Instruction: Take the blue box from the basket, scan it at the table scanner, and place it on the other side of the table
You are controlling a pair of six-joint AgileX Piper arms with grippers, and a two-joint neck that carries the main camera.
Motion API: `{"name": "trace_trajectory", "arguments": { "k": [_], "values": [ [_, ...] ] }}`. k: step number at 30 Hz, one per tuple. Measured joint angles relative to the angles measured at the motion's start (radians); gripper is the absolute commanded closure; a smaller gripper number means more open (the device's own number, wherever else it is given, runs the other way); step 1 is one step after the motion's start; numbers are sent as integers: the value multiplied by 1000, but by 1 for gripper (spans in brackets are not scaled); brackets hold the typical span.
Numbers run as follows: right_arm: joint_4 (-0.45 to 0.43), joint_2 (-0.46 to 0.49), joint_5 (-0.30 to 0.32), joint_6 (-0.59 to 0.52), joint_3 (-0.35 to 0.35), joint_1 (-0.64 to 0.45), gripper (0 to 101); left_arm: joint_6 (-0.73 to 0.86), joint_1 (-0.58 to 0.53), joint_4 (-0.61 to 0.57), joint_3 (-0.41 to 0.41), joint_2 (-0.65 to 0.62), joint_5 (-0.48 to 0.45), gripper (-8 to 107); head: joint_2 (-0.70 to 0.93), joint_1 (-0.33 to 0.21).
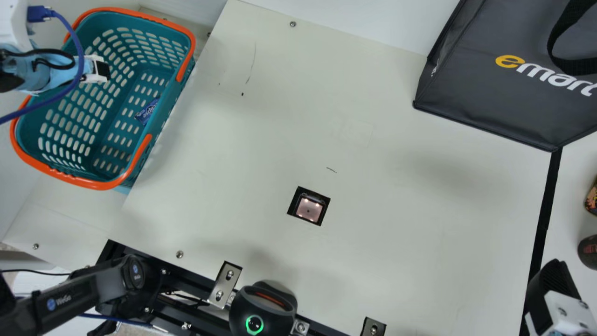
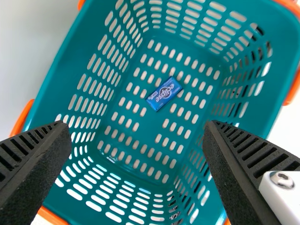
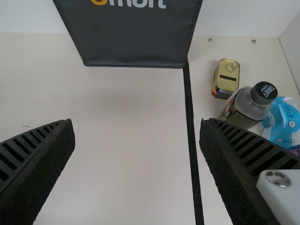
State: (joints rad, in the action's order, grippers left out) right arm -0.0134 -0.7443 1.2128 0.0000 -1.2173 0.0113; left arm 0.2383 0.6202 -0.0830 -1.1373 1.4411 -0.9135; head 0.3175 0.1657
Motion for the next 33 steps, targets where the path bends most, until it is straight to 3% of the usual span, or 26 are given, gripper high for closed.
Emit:
{"name": "trace_trajectory", "arguments": {
  "k": [15, 25, 33],
  "values": [
    [0, 0, 0, 0, 0, 0, 6, 77, -7, 13, -19, 189, 43, 9, 2, 0],
    [0, 0, 0, 0, 0, 0, 6, 208, -56, 58, -56, 331, 107, 9, 2, 0],
    [0, 0, 1, 0, 0, 0, 6, 312, -70, 26, -108, 457, 139, 9, 0, 0]
  ]
}}
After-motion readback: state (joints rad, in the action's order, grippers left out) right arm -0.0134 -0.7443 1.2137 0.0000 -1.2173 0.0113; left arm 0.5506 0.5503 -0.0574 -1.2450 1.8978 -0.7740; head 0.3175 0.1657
